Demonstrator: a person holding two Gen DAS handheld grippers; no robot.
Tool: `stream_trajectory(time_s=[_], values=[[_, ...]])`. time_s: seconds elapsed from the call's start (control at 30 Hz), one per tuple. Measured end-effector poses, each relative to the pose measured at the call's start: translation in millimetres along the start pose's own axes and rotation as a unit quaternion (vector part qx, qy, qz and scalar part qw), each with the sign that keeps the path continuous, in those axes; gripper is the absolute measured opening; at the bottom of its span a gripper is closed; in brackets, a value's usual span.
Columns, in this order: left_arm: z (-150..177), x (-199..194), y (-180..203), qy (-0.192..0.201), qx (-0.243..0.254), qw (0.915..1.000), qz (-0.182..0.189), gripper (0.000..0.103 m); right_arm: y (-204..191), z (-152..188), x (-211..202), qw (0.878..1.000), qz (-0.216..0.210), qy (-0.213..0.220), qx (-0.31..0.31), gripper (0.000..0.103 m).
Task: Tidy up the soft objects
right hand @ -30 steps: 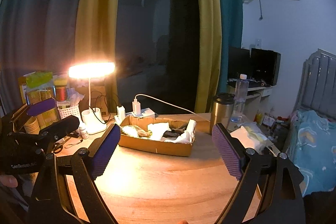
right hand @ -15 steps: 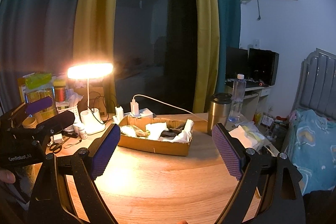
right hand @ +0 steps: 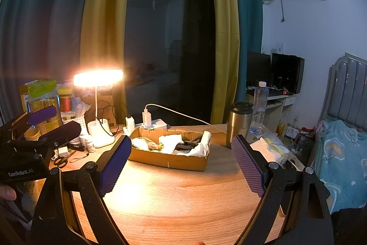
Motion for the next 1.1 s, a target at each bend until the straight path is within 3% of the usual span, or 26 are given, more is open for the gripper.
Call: stream_trajectory(time_s=[1.1], values=[[0.7,0.2,1.2,-0.001,-0.001,1.0,0.002,0.094,0.6,1.8,3.0,1.0,0.0,-0.004,-0.002,0.091]])
Point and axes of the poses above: each gripper's, at about its wrist camera, not at the fingertips, and x roughly the way its jaws point, y to its right, z to its underside, the point moved 10 cm from there along x, roughly the way its jaws point, and after that the axes turned 8 degrees about -z, right-handed, at the moved point
